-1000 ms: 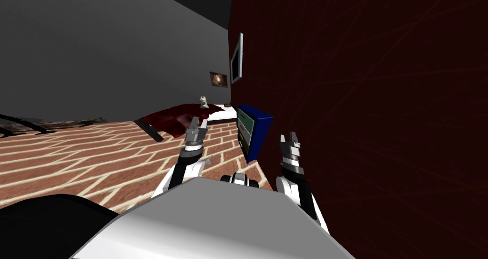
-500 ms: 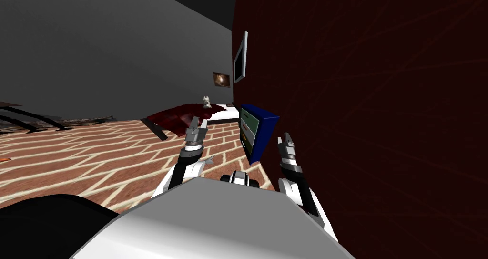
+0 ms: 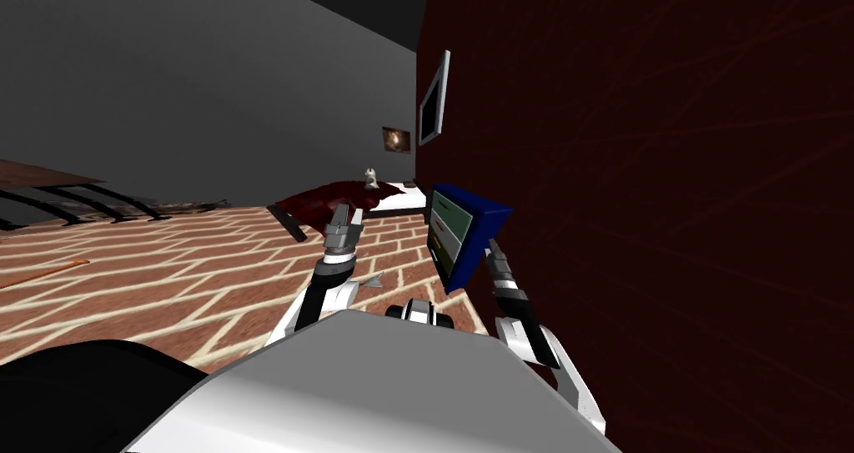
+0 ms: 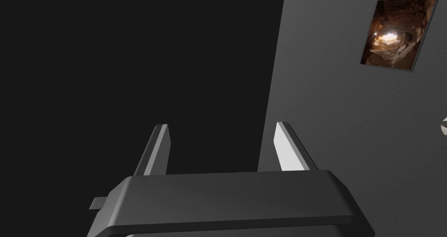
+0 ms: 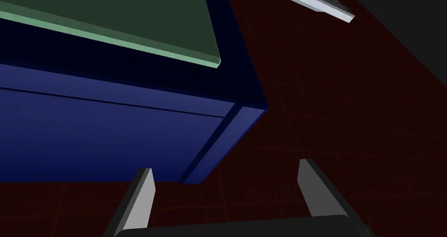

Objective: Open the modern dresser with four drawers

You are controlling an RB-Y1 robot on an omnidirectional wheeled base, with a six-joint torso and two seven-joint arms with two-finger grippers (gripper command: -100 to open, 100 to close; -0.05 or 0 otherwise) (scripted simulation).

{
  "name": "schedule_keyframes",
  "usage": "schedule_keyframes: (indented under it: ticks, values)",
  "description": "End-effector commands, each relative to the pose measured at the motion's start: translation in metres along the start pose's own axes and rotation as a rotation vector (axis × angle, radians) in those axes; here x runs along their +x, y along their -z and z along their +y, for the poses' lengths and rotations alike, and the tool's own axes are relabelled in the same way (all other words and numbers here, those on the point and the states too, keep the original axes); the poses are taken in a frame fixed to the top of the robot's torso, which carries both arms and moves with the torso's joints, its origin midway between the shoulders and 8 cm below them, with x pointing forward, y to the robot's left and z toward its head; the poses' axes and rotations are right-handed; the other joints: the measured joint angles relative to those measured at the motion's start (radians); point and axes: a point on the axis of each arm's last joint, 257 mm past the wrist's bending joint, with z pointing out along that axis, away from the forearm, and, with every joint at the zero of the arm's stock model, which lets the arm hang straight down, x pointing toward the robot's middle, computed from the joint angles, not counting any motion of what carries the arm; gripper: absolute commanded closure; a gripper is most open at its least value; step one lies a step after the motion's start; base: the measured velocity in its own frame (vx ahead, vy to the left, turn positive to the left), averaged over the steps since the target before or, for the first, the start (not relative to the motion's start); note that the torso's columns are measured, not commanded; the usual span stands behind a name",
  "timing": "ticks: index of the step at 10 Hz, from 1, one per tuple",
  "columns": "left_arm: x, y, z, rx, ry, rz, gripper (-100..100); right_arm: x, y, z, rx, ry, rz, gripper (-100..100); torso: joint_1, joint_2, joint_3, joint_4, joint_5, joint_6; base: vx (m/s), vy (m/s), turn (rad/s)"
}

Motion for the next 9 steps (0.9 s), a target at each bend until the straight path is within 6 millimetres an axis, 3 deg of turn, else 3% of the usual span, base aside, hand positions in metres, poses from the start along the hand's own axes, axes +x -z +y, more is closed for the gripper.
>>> schedule_keyframes:
  ticks: [1, 2, 3, 5, 6, 8, 9]
  values:
    - [0.0, 0.0, 0.0, 0.0, 0.0, 0.0, 0, -0.008, 0.005, -0.047, 0.128, 0.124, 0.044, -100, 0.001, -0.002, -0.001, 0.0, 0.0, 0.0, 0.094, 0.223, 0.14]
    - [0.0, 0.0, 0.0, 0.0, 0.0, 0.0, 0, -0.013, 0.008, -0.065, 0.178, 0.174, 0.058, -100, 0.001, -0.002, -0.001, -0.001, 0.0, 0.0, 0.088, 0.219, 0.129]
    - [0.0, 0.0, 0.0, 0.0, 0.0, 0.0, 0, -0.013, 0.009, -0.066, 0.182, 0.174, 0.058, -100, 0.0, -0.001, -0.001, 0.0, 0.0, 0.0, 0.07, 0.128, 0.032]
    - [0.0, 0.0, 0.0, 0.0, 0.0, 0.0, 0, -0.028, 0.017, -0.102, 0.284, 0.278, 0.085, -100, -0.005, 0.001, 0.001, 0.0, -0.002, 0.0, 0.064, 0.118, 0.121]
    - [0.0, 0.0, 0.0, 0.0, 0.0, 0.0, 0, -0.028, 0.017, -0.103, 0.289, 0.278, 0.085, -100, 0.0, 0.0, 0.0, 0.0, 0.0, 0.0, 0.072, 0.122, 0.04]
    - [0.0, 0.0, 0.0, 0.0, 0.0, 0.0, 0, -0.048, 0.028, -0.138, 0.393, 0.388, 0.107, -100, 0.0, -0.001, -0.001, 0.0, 0.0, 0.0, 0.087, 0.135, 0.108]
    - [0.0, 0.0, 0.0, 0.0, 0.0, 0.0, 0, -0.049, 0.029, -0.14, 0.398, 0.388, 0.106, -100, 0.001, -0.002, -0.001, -0.001, 0.0, 0.0, 0.095, 0.122, 0.061]
